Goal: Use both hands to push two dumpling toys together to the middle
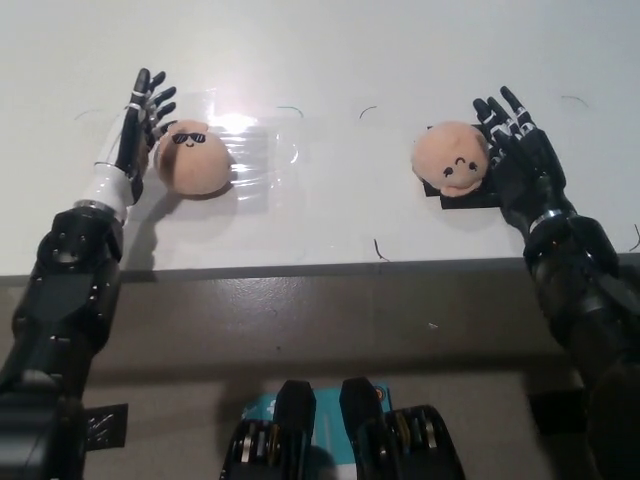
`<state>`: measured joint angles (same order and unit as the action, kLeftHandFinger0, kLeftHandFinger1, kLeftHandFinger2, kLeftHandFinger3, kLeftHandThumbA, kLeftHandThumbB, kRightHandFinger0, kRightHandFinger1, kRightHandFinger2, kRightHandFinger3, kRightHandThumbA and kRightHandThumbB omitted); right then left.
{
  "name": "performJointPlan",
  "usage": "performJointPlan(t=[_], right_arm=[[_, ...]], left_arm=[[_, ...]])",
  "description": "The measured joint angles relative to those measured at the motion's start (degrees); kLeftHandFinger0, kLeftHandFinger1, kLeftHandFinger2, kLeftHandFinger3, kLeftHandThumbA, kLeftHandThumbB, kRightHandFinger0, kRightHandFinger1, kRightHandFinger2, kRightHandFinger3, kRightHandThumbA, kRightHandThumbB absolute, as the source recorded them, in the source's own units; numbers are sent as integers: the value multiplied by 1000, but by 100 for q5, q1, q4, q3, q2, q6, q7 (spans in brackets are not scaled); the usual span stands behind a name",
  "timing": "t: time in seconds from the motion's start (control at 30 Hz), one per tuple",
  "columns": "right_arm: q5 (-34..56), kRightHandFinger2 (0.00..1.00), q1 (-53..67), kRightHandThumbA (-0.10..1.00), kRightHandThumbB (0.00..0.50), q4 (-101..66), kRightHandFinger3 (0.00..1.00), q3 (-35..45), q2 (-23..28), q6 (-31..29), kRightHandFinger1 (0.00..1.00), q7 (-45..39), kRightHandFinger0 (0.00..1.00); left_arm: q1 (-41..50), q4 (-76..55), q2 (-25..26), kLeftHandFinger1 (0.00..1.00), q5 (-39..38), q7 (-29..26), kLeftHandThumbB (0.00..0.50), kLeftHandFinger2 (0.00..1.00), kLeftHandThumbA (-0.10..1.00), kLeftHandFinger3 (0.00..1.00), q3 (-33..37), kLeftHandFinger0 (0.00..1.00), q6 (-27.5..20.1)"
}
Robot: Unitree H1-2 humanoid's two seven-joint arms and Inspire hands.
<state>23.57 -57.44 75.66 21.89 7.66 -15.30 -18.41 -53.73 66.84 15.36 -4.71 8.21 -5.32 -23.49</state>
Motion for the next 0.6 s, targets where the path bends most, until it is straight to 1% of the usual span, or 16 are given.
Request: performJointPlan(t=[0.13, 0.17, 0.27, 0.33, 0.37, 0.47, 0.57, 0.6], right_arm=[[1, 1000, 7, 1000, 229, -3, 1000, 1, -4, -2, 1000, -2, 1000], [2, 1000, 10, 1000, 238, -3, 1000, 1, -8, -3, 1000, -3, 1000], [1, 1000, 27, 1000, 244, -4, 1000, 0, -9, -21, 1000, -3, 1000], [4, 1000, 49, 1000, 235, -9, 1000, 2, -14, -29, 1000, -3, 1000], [8, 1000, 59, 1000, 236, -9, 1000, 5, -19, -30, 1000, -4, 1000], [13, 1000, 92, 1000, 241, -14, 1000, 12, -35, -35, 1000, -5, 1000], [12, 1000, 153, 1000, 230, -37, 1000, 6, -65, -43, 1000, -5, 1000], [11, 1000, 175, 1000, 230, -43, 1000, 4, -75, -46, 1000, -6, 1000]], left_arm=[[2, -85, -100, 1000, -10, 5, 393, 1000, 1000, 1000, -2, 1000, -2], [3, -82, -123, 1000, -16, 14, 395, 1000, 1000, 1000, -3, 1000, -3], [5, -73, -170, 1000, -74, 109, 397, 1000, 1000, 1000, -50, 1000, -3], [9, -67, -191, 1000, -123, 176, 423, 1000, 1000, 1000, -91, 1000, -2], [9, -58, -193, 1000, -135, 203, 410, 1000, 1000, 1000, -100, 1000, -2], [15, -46, -196, 1000, -133, 222, 425, 1000, 1000, 1000, -96, 1000, -5], [48, -47, -201, 1000, -121, 223, 433, 1000, 1000, 1000, -65, 1000, -11], [59, -41, -202, 1000, -123, 226, 427, 1000, 1000, 1000, -65, 1000, -12]])
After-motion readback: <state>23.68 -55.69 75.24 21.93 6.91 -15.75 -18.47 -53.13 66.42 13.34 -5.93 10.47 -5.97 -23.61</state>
